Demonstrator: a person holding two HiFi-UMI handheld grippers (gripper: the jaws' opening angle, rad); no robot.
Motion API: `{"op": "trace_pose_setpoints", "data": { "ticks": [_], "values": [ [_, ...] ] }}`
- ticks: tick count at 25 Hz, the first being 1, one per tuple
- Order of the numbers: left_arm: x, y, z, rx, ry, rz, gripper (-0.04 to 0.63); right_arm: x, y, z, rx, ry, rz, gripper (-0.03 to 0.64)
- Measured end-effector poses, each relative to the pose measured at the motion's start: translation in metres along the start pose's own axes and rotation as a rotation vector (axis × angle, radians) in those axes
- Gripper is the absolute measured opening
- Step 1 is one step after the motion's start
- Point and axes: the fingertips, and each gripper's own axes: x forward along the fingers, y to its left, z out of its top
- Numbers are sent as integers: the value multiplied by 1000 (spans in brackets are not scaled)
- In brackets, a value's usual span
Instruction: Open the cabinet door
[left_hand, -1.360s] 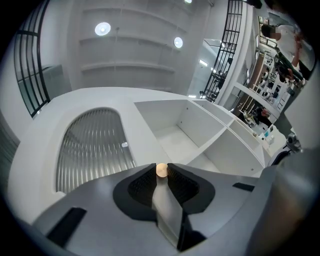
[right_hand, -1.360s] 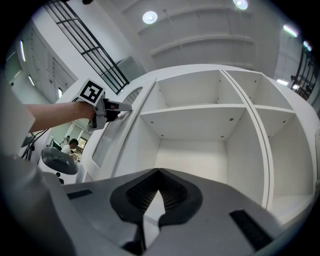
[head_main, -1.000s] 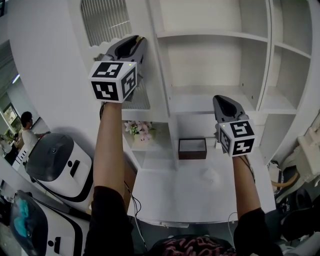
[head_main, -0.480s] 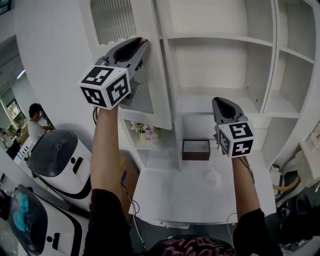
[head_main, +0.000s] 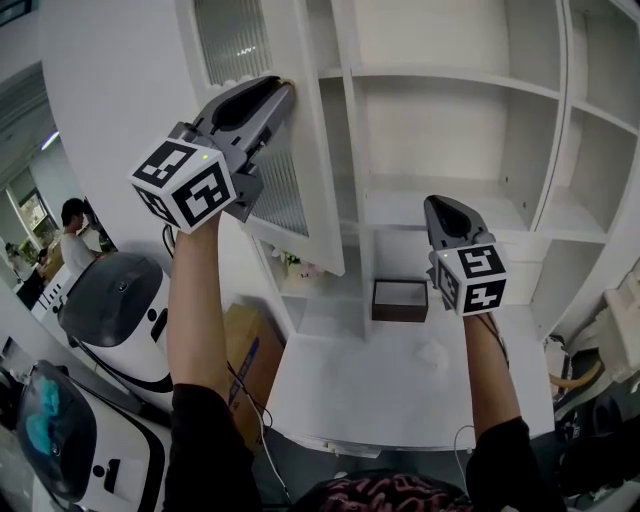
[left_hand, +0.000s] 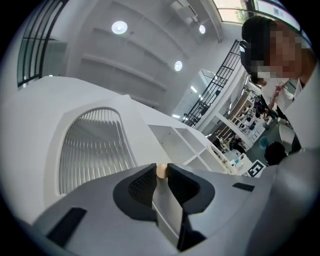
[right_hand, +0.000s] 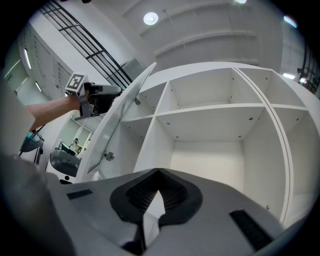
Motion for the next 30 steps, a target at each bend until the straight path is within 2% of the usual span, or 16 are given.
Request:
{"op": "trace_pose_setpoints", "data": {
  "ticks": [8,14,20,25,30],
  "values": [
    [-49,1,22,-72,-76,-116,83,17,22,0,7,-6,45,15],
    [-112,15,43,-128,-144,-181,83,30,54,6,-1,-15,90,14],
    [-128,31,37,-141,-149,-196,84,51,61,-12,8,2,137,15],
    [-180,55,50,-134,-153,-184,88,53,95,-1,-5,0,158,15],
    [-208,76,53,-164,-191,-165,97,56,107,-4,-7,7,169,15]
  ]
}}
